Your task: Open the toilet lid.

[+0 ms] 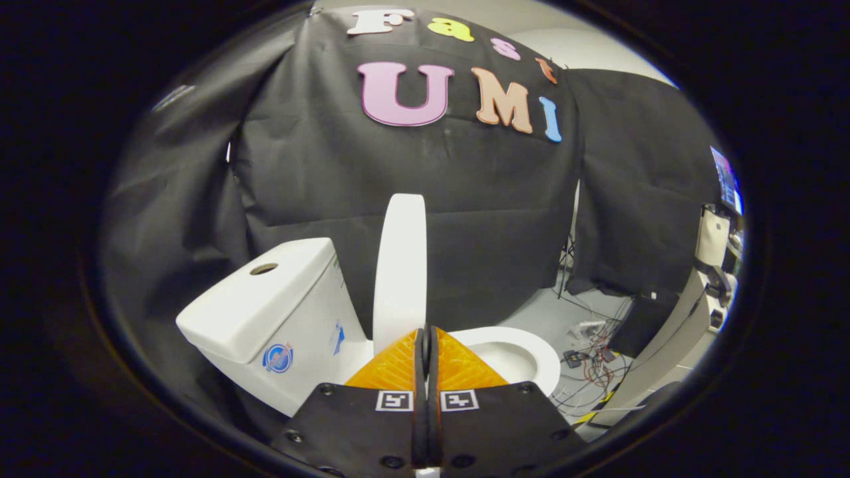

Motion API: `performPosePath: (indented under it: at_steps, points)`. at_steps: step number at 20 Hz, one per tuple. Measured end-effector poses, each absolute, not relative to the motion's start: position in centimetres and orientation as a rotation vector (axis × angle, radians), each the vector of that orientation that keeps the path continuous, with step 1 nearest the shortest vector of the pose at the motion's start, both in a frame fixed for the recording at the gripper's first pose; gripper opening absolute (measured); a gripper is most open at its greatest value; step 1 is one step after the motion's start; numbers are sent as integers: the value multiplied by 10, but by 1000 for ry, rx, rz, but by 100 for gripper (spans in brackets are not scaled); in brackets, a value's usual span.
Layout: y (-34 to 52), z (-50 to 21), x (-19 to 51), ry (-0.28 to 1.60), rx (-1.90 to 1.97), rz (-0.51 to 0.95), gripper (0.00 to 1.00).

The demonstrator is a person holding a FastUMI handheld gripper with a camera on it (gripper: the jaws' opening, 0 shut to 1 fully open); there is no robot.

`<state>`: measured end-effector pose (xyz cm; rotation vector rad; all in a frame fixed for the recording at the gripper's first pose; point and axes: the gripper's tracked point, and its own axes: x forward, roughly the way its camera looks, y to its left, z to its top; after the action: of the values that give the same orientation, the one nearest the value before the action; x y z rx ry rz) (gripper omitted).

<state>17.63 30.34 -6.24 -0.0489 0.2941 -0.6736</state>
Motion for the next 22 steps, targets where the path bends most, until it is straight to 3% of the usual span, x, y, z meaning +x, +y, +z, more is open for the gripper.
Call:
performPosePath:
  at_steps: [22]
  points:
    - [382, -57, 222, 220, -341, -617, 2]
